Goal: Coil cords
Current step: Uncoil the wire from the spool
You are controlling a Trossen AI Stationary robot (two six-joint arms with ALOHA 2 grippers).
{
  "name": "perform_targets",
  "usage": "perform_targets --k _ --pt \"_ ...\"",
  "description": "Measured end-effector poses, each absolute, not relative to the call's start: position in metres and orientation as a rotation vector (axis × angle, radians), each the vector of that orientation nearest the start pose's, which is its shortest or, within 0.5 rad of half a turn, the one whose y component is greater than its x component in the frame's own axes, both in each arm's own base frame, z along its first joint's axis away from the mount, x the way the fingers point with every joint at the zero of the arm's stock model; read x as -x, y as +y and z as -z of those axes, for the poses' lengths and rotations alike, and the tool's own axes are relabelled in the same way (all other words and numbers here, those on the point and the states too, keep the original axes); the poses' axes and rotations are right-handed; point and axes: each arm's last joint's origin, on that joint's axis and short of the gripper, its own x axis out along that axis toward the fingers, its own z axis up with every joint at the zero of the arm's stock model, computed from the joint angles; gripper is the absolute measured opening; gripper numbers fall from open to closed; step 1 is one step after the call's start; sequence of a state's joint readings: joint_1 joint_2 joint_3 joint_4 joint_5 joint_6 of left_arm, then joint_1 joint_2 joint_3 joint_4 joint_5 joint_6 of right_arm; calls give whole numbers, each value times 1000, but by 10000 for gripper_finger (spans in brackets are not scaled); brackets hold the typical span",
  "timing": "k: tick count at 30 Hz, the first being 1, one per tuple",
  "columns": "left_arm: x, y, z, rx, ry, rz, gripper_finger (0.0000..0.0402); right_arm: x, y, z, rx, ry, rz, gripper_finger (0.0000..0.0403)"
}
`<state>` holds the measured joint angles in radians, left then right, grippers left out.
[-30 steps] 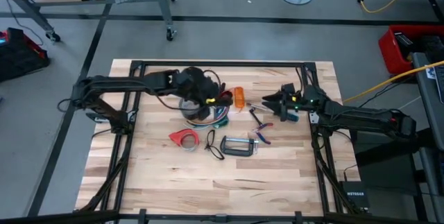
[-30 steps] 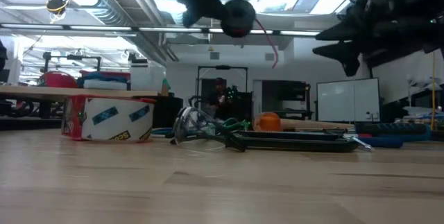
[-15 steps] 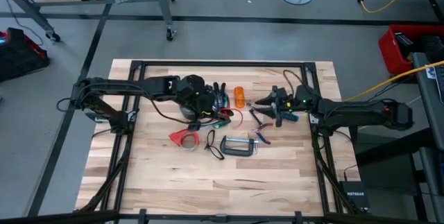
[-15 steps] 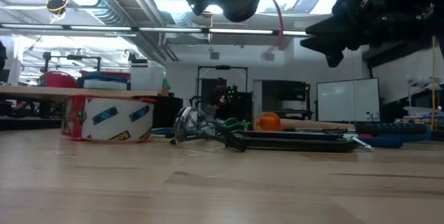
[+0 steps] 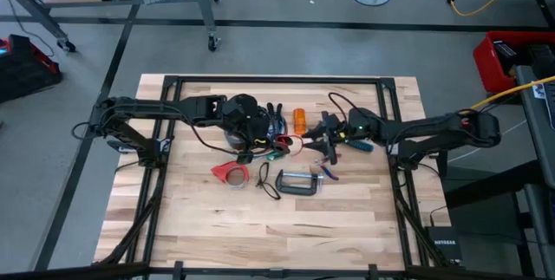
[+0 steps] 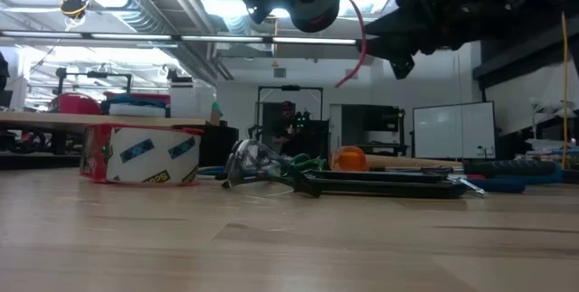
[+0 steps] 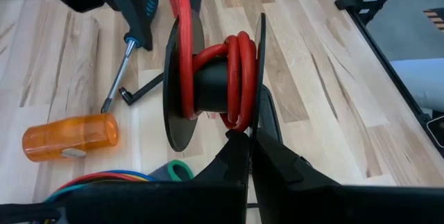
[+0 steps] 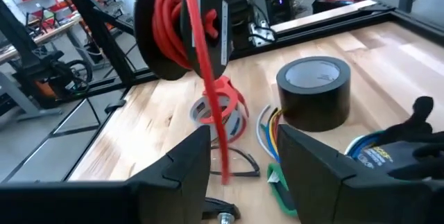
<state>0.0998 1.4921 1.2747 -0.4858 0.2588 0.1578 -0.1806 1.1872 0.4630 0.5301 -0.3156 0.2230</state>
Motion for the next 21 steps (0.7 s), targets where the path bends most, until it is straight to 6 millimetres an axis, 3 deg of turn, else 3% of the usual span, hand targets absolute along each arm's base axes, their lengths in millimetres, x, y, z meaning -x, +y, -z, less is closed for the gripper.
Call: perform_targets --k 12,15,21 --pt "-323 24 -310 -13 686 204 0 -249 -34 -216 -288 231 -206 163" --pt "-323 24 -309 -9 697 204 0 -249 -34 -215 -290 235 -214 127" --pt "-320 24 -307 5 733 203 0 -249 -34 -216 -287 226 -214 14"
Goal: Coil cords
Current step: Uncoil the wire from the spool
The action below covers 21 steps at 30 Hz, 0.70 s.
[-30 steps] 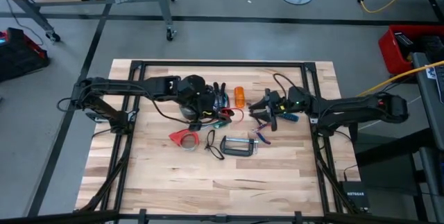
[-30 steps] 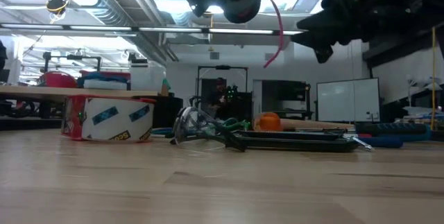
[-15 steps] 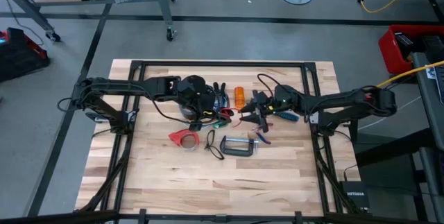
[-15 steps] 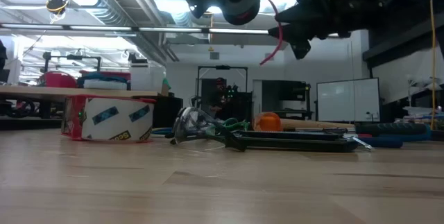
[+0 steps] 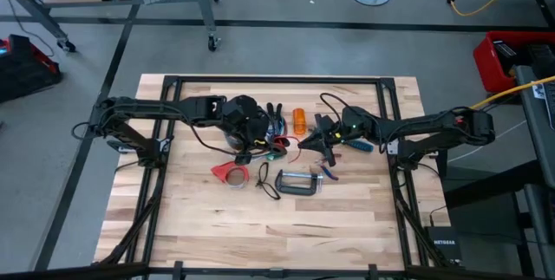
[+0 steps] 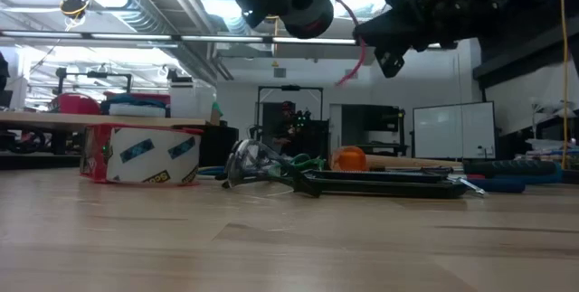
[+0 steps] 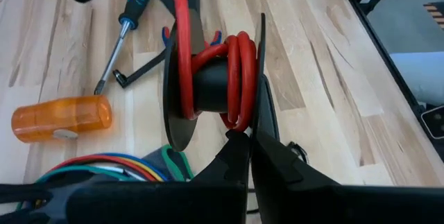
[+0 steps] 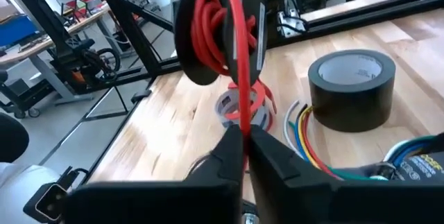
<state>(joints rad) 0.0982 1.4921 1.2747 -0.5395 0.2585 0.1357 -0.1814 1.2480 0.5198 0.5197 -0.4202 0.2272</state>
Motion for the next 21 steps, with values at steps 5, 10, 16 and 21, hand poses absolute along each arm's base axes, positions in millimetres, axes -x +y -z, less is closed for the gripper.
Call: perform_targets --k 5,10,16,21 --pt "-320 24 -306 16 738 200 0 -252 -34 -223 -280 190 -227 18" --pt "-319 23 -306 49 747 213 0 -259 -36 -245 -252 123 -235 11" --pt "-321 13 -308 42 714 285 0 -268 -39 -266 -132 100 -168 6" --pt "-325 0 -312 31 662 355 0 -278 -44 -267 -78 179 -64 4"
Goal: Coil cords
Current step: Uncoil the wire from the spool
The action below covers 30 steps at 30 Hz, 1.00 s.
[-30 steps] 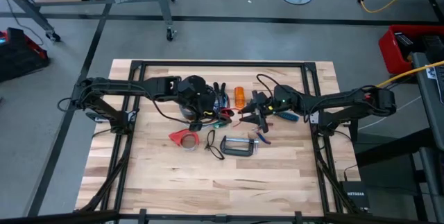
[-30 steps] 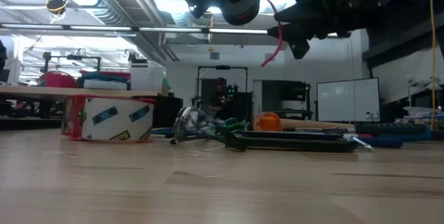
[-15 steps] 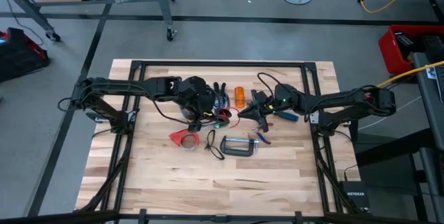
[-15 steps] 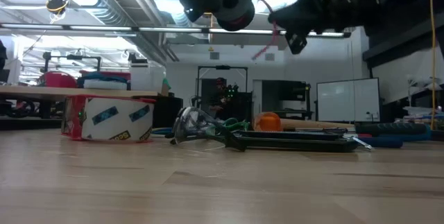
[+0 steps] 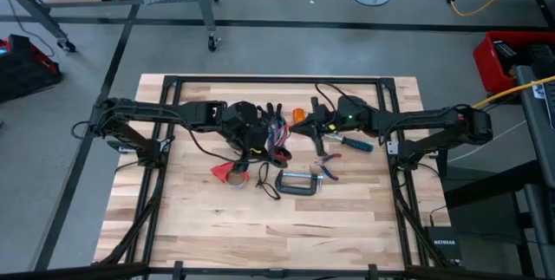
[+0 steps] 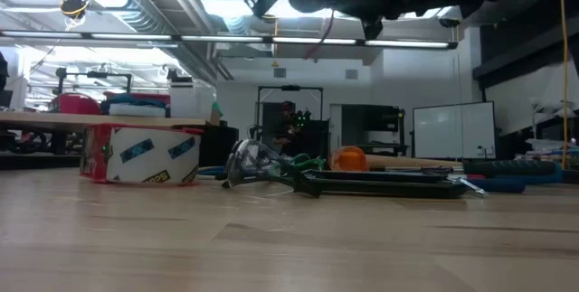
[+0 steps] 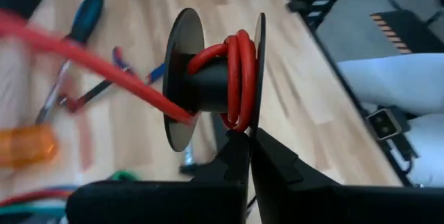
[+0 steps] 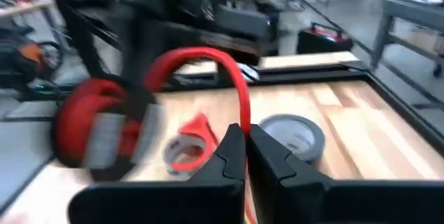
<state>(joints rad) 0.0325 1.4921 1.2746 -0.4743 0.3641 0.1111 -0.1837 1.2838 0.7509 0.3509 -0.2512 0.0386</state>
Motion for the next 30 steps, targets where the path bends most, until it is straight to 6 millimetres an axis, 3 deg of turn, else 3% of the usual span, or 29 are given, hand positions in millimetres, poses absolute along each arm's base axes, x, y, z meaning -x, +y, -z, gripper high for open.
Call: perform_targets --k 8,16,25,30 --pt "-334 -9 -326 -53 486 350 0 -297 -46 -236 -173 317 -122 2" --pt "-325 11 -326 -169 586 -29 0 -292 -30 -219 -270 510 -250 1" --pt "-289 33 -333 -132 747 -171 0 -276 -13 -224 -279 612 -287 0" --pt "-264 34 -327 -42 932 -148 0 -265 -14 -242 -247 558 -243 0"
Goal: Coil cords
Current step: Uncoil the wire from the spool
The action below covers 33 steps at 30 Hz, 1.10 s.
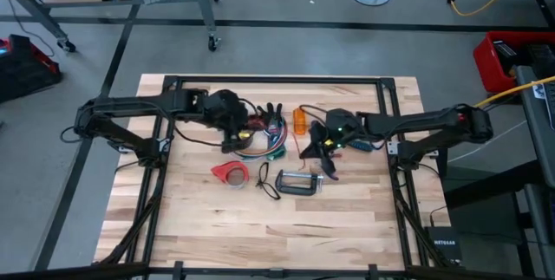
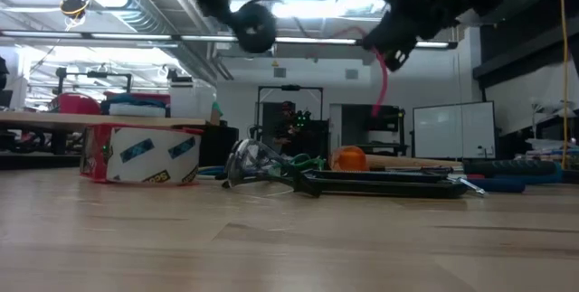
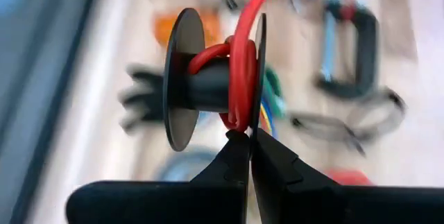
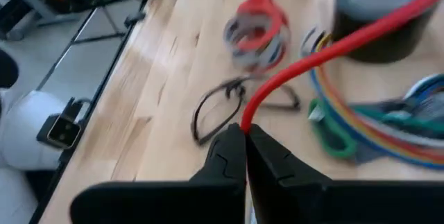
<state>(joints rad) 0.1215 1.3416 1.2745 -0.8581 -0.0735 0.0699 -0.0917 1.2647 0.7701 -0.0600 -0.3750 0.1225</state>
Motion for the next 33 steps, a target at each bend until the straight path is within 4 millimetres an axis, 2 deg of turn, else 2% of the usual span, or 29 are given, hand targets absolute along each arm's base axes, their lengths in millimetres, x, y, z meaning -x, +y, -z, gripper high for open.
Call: perform_targets --k 3,9,14,19,23,26,33 --pt "-260 30 -322 35 998 -42 0 -260 -16 -257 -166 468 -180 0" --pt "-276 16 -315 174 951 266 0 -259 -23 -278 -22 280 -19 0" --pt "-298 3 -317 174 780 490 0 -263 -27 -276 25 277 99 0" --pt "-315 -8 -331 83 540 616 0 -266 -28 -266 25 345 137 0" --pt "-322 -10 -345 7 369 625 0 -264 -27 -255 -19 448 127 0" --pt "-325 -6 -353 -32 284 568 0 -261 -25 -247 -73 533 88 0" --pt "-319 22 -356 -92 334 235 0 -253 -17 -233 -205 700 -131 0"
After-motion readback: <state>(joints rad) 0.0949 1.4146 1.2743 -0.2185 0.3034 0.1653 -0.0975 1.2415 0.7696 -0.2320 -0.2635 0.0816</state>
